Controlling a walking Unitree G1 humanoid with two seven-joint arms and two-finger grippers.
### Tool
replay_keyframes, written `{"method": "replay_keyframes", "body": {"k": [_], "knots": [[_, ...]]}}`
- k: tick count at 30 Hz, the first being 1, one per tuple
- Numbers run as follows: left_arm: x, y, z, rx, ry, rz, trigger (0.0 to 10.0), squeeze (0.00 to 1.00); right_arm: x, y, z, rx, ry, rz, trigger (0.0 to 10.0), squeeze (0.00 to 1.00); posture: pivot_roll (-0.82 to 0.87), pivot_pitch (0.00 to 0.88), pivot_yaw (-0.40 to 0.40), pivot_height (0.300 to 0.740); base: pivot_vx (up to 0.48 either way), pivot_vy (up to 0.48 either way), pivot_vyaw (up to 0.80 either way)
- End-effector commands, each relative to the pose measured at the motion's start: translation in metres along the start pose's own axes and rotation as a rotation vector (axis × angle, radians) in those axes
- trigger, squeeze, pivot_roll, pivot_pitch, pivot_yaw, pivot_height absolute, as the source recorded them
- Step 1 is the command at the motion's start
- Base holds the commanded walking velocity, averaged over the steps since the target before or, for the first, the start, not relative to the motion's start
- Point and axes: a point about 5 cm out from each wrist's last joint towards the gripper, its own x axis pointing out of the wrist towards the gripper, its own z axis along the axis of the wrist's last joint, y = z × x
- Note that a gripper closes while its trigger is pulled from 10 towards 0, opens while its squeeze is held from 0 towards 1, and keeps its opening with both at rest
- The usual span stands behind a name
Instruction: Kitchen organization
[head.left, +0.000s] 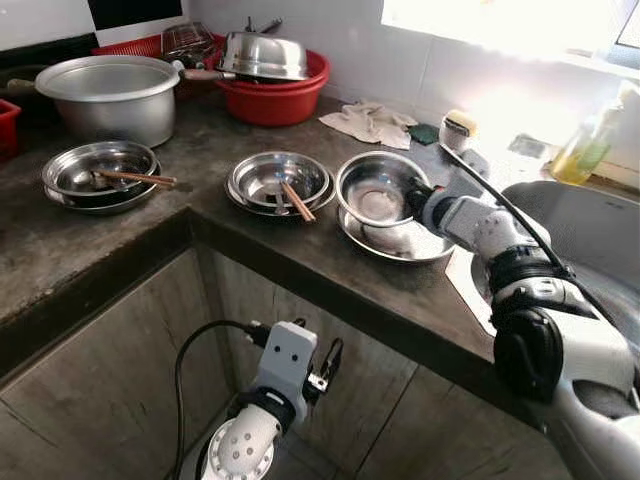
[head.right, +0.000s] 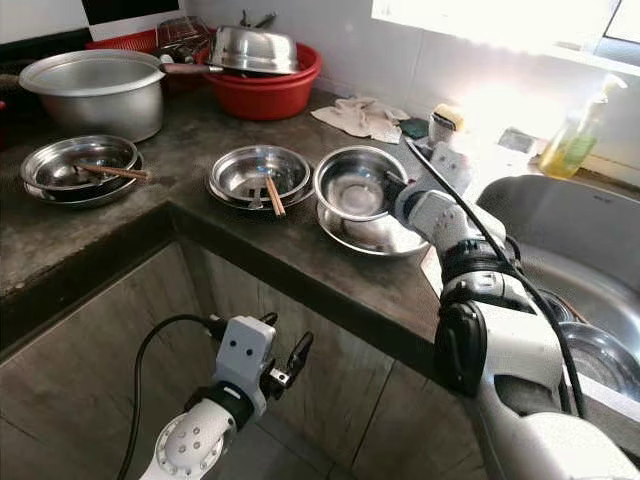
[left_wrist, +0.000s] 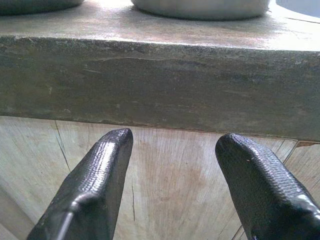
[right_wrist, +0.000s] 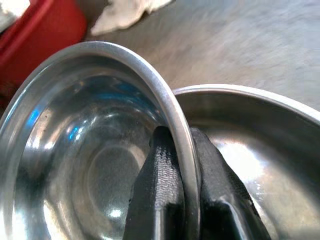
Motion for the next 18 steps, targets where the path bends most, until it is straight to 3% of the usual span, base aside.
{"method": "replay_keyframes", "body": {"k": [1,4,10,12,13,15,16,18], "knots": [[0.001,-0.002,0.0,-0.007,-0.003,-0.011,10.0,0.0,-0.006,0.002,0.012,0.019,-0.059,0.018,0.0,0.0,0.13,0.038,-0.096,0.74,0.0,0.0,0.0],[0.001,-0.001,-0.001,-0.004,-0.001,-0.016,10.0,0.0,-0.023,0.0,0.015,-0.005,-0.19,0.042,0.0,0.0,0.12,0.03,-0.087,0.74,0.0,0.0,0.0],[0.003,0.002,0.0,0.002,-0.006,-0.018,10.0,0.0,-0.05,0.006,0.017,-0.061,-0.351,0.081,0.0,0.0,0.12,0.029,-0.076,0.74,0.0,0.0,0.0],[0.003,0.003,0.001,0.006,-0.014,-0.014,10.0,0.0,-0.063,0.011,0.015,-0.155,-0.416,0.098,0.0,0.0,0.12,0.03,-0.073,0.74,0.0,0.0,0.0],[0.002,0.005,0.003,0.007,-0.032,0.001,10.0,0.0,-0.079,0.014,0.012,-0.279,-0.498,0.101,0.0,0.0,0.12,0.031,-0.072,0.74,0.0,0.0,0.0],[0.002,0.007,0.004,0.004,-0.043,0.014,10.0,0.0,-0.09,0.018,0.004,-0.383,-0.532,0.12,0.0,0.0,0.12,0.03,-0.071,0.74,0.0,0.0,0.0],[0.002,0.009,0.006,0.0,-0.055,0.031,10.0,0.0,-0.104,0.021,-0.006,-0.494,-0.57,0.129,0.0,0.0,0.11,0.031,-0.066,0.74,0.0,0.0,0.0],[0.001,0.01,0.006,0.001,-0.066,0.037,10.0,0.0,-0.114,0.022,-0.015,-0.583,-0.602,0.137,0.0,0.0,0.11,0.029,-0.063,0.74,0.0,0.0,0.0]]}}
